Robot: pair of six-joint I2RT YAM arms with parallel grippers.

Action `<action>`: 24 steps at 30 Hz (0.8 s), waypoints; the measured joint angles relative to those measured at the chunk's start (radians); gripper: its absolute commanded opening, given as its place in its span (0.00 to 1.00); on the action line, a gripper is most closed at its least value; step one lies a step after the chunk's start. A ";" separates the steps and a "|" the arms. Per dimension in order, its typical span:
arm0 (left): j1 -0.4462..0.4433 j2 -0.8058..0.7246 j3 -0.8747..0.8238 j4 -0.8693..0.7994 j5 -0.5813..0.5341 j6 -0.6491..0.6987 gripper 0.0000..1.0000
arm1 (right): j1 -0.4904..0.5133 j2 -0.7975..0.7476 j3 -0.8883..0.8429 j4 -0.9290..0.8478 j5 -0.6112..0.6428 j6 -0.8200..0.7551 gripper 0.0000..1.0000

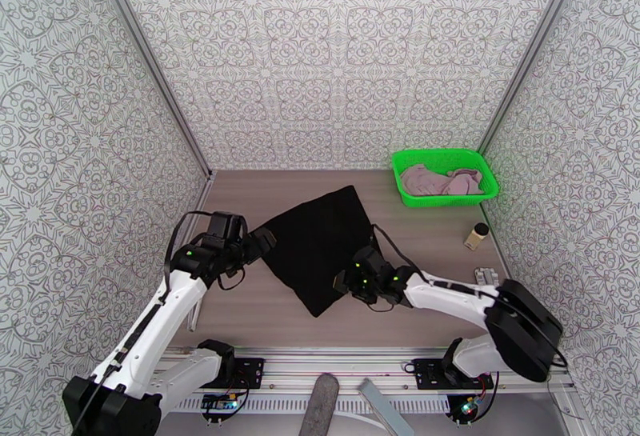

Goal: Fold and stack the mixed laundry pile

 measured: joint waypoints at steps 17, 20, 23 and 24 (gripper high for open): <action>0.070 -0.039 -0.035 0.000 0.040 0.031 0.89 | 0.000 -0.025 0.241 -0.160 0.134 -0.201 0.00; 0.079 -0.018 -0.043 0.004 0.050 0.037 0.82 | -0.004 -0.052 0.242 -0.193 0.144 -0.233 0.00; 0.081 0.015 -0.060 0.021 0.059 0.046 0.79 | -0.016 -0.065 0.242 -0.217 0.144 -0.269 0.00; 0.081 0.026 -0.068 0.029 0.063 0.048 0.78 | -0.026 -0.069 0.242 -0.228 0.143 -0.284 0.00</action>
